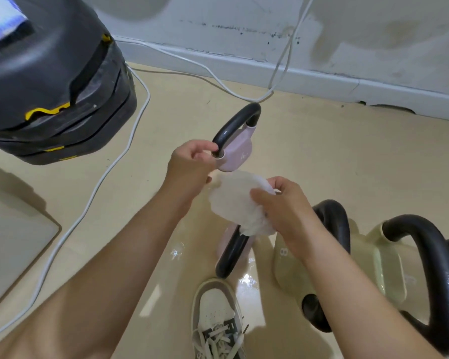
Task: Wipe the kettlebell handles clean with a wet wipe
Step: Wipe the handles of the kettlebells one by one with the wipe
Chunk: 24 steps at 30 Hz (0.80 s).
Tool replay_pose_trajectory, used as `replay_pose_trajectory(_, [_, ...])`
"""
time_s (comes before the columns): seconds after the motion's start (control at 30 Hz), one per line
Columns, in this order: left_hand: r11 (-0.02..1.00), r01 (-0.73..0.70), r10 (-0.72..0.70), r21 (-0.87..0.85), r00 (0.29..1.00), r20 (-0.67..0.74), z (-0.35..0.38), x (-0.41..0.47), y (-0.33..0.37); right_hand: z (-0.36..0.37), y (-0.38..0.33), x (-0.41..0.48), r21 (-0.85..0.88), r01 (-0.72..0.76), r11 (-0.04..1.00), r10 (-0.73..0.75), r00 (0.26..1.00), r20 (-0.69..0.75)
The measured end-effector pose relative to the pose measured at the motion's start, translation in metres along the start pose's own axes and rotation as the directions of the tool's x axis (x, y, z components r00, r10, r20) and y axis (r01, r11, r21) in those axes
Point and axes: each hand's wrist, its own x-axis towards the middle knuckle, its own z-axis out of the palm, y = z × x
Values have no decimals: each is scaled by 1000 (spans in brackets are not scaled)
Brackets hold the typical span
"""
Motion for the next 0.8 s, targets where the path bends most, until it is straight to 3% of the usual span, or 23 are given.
replay_pose_trajectory(0.07, [953, -106, 122, 285, 992, -40, 9, 29, -2, 6, 8, -2, -131, -25, 991, 17, 998, -63])
replay_pose_trajectory(0.17, [806, -146, 102, 573, 989, 109, 28, 62, 1, 13, 23, -5, -217, -38, 975, 27, 998, -54])
replay_pose_trajectory(0.27, [763, -124, 105, 635, 992, 68, 34, 79, 1, 15, 25, -3, -331, 16, 944, -28, 999, -31])
replay_pose_trajectory(0.37, [755, -164, 155, 635, 985, 71, 31, 80, -1, 9, 14, 1, -587, 122, 800, -168, 986, -24])
replay_pose_trajectory(0.43, [735, -197, 179, 649, 979, 94, 30, 75, -2, 3, 5, 3, -627, 182, 758, -285, 956, -68])
replay_pose_trajectory(0.5, [733, -198, 192, 651, 978, 81, 28, 68, -7, 1, -11, 4, -453, 208, 867, -276, 957, -88])
replay_pose_trajectory(0.6, [768, -131, 166, 626, 986, 2, 14, 55, -16, 4, -28, 4, -84, 117, 990, -117, 993, 12])
replay_pose_trajectory(0.7, [795, -77, 124, 601, 992, -36, -9, 29, -29, 14, -34, 5, 11, 114, 993, -114, 988, 104])
replay_pose_trajectory(0.8, [754, -46, 81, 655, 996, -24, -34, -9, -47, 29, -40, -2, -29, 207, 978, -200, 968, 154])
